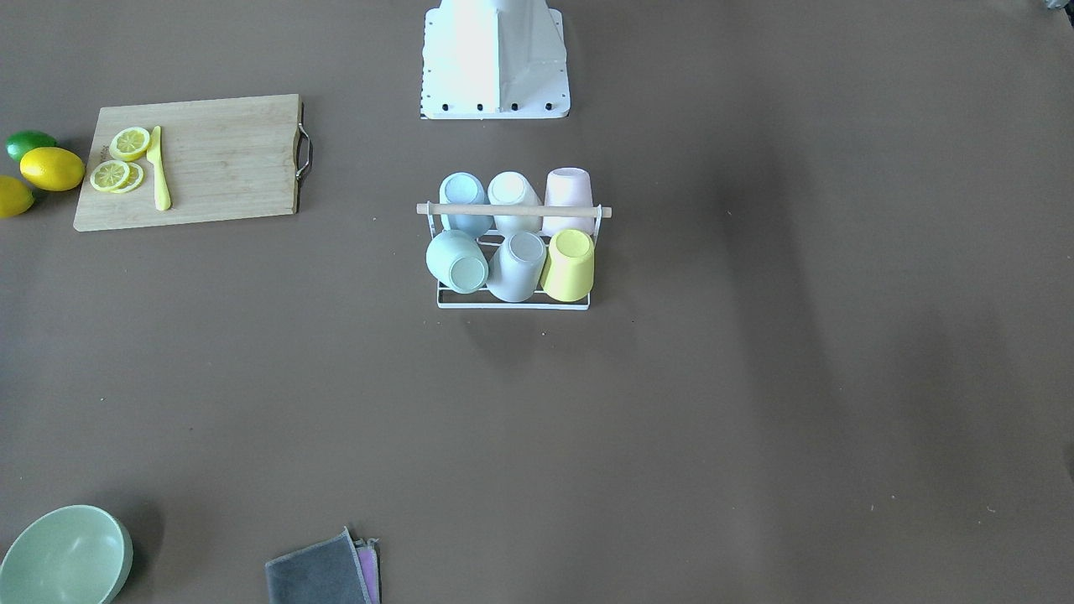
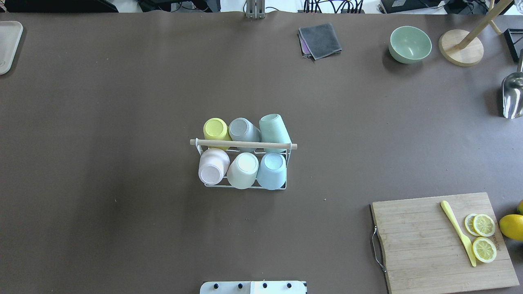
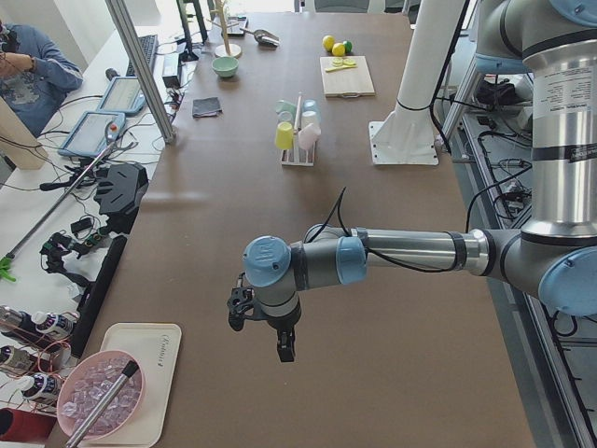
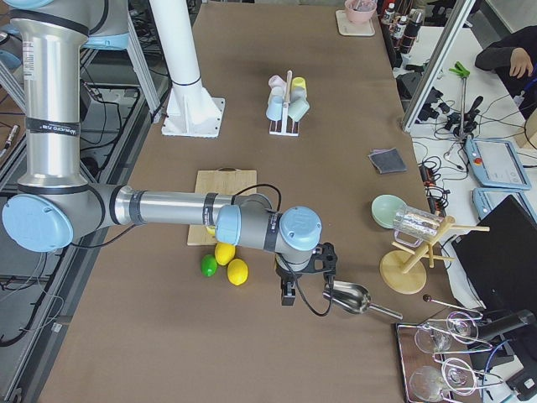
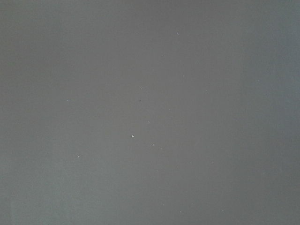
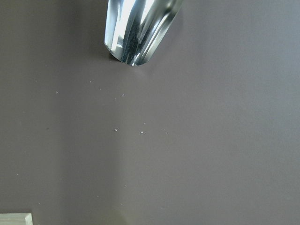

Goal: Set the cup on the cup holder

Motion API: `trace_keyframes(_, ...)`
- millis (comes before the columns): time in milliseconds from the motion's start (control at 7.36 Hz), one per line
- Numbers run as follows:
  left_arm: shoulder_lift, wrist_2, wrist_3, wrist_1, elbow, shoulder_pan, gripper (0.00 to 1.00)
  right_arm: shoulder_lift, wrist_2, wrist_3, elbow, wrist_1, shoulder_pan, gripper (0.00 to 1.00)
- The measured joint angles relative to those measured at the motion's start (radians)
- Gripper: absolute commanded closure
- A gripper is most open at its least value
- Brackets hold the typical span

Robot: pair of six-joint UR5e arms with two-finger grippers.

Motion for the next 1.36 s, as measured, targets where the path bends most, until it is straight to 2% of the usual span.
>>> trace_keyframes(1359, 0.002, -0.003, 0.003, -0.066, -0.006, 0.0, 0.01, -0.003, -0.004, 0.003, -0.014, -0.001, 0.0, 0.0)
